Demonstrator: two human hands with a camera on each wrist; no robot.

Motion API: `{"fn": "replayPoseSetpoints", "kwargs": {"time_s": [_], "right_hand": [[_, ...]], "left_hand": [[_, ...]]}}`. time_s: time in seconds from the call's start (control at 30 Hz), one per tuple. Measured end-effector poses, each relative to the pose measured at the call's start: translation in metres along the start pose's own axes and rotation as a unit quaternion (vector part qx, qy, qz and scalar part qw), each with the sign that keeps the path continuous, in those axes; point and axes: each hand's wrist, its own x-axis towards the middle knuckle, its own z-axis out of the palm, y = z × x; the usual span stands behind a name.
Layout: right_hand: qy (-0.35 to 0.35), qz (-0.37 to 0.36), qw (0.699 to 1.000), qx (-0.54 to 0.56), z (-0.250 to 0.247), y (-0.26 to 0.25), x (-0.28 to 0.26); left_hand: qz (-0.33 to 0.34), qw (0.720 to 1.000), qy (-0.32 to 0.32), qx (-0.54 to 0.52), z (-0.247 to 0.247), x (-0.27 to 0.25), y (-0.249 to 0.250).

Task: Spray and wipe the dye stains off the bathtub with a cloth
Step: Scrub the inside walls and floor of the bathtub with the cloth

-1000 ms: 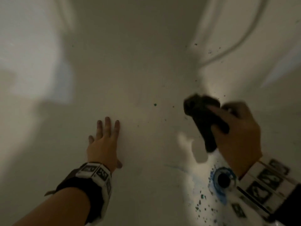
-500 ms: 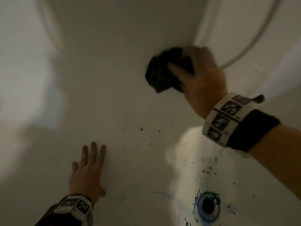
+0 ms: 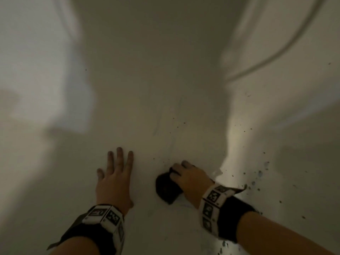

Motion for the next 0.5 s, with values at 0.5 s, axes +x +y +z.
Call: {"fn": "replayPoseSetpoints", "kwargs": {"time_s": [0.5], "right_hand": [[-0.036, 0.03, 0.998, -0.043, -0.029, -0.016, 0.067]], "left_hand": [[-0.005, 1.0, 0.01, -0.003, 0.002, 0.003, -0.001]]}}
